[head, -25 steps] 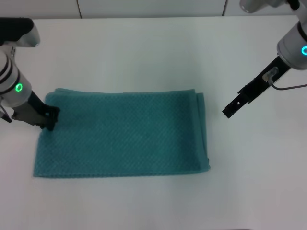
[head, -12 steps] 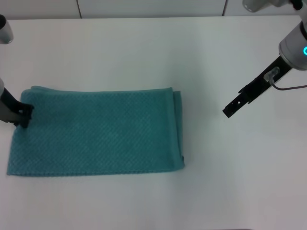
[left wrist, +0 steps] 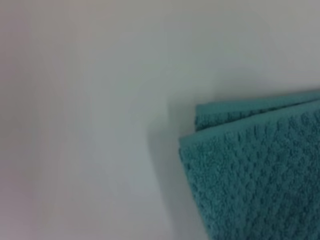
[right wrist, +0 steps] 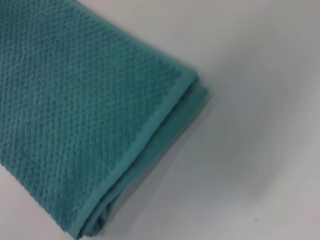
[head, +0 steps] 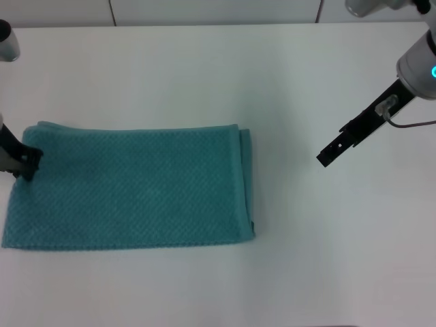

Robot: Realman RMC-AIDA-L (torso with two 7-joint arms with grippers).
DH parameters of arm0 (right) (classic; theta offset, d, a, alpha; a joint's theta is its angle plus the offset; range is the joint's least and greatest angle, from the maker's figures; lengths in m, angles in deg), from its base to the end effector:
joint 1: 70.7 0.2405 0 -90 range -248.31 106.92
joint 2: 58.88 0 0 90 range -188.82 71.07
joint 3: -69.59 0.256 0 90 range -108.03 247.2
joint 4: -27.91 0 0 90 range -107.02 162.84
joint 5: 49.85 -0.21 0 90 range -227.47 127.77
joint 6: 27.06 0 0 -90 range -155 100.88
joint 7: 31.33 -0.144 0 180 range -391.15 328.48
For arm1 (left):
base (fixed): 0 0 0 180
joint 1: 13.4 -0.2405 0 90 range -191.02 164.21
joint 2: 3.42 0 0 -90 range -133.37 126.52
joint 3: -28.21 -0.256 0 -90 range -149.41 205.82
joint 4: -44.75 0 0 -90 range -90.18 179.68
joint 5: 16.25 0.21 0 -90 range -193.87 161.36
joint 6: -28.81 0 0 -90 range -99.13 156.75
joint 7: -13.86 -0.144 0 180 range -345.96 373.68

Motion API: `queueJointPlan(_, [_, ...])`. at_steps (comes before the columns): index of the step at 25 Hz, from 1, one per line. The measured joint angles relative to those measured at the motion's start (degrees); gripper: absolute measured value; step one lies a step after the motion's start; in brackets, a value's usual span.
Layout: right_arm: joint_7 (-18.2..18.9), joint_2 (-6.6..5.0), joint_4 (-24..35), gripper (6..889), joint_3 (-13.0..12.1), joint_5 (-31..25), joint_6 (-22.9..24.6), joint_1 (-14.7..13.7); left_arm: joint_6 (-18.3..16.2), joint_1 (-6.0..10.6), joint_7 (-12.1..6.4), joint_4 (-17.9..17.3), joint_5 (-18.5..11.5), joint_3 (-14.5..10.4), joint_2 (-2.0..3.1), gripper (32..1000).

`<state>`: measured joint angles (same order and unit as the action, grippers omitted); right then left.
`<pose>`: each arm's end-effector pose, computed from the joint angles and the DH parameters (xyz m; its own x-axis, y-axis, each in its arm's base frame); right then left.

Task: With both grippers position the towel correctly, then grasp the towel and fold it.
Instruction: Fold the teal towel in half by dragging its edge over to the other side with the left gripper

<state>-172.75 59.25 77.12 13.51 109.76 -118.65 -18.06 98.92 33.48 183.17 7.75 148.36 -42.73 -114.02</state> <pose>0.1956 0.3951 0.0049 0.5699 -0.7830 0.2492 -0.6880 -0.6205 -0.3763 -0.2981 0.4069 0.0340 0.2343 0.9722 0.0000 0.6485 -0.1563 -0.7450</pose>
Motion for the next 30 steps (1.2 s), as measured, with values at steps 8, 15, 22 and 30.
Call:
queueJointPlan(8, [0.0,0.0,0.0,854,0.0,0.0,0.0,0.0,0.8,0.63,-0.03,-0.7,0.0,-0.1,0.06,91])
queueJointPlan(15, [0.0,0.0,0.0,854,0.0,0.0,0.4,0.0,1.3,1.57,0.21,-0.7,0.0,-0.1,-0.13,91])
queueJointPlan(22, [0.0,0.0,0.0,853,0.0,0.0,0.6,-0.5,5.2,2.67,1.88,-3.4,0.0,1.2,-0.95,91])
queueJointPlan(30, [0.0,-0.45,-0.1,854,0.0,0.0,0.6,-1.0,14.1,4.91,-2.09,-14.5,-5.9,6.7,-6.43,91])
